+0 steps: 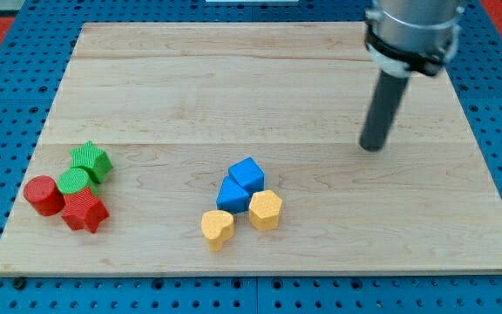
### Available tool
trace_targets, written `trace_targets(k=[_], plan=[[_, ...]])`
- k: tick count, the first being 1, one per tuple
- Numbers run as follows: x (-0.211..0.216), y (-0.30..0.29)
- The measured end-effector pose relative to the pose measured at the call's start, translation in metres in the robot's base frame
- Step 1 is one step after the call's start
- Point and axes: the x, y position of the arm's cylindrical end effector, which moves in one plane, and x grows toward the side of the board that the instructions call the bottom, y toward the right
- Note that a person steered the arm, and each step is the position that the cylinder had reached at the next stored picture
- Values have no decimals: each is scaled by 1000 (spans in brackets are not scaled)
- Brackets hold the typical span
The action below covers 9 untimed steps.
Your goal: Separate the group of block
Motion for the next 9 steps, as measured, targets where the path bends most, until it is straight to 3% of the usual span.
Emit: trace_targets(k=[1, 2, 3, 5, 7, 9], plan=[[64, 5], [111, -26], [134, -93], [128, -200], [68, -196], [35, -185]])
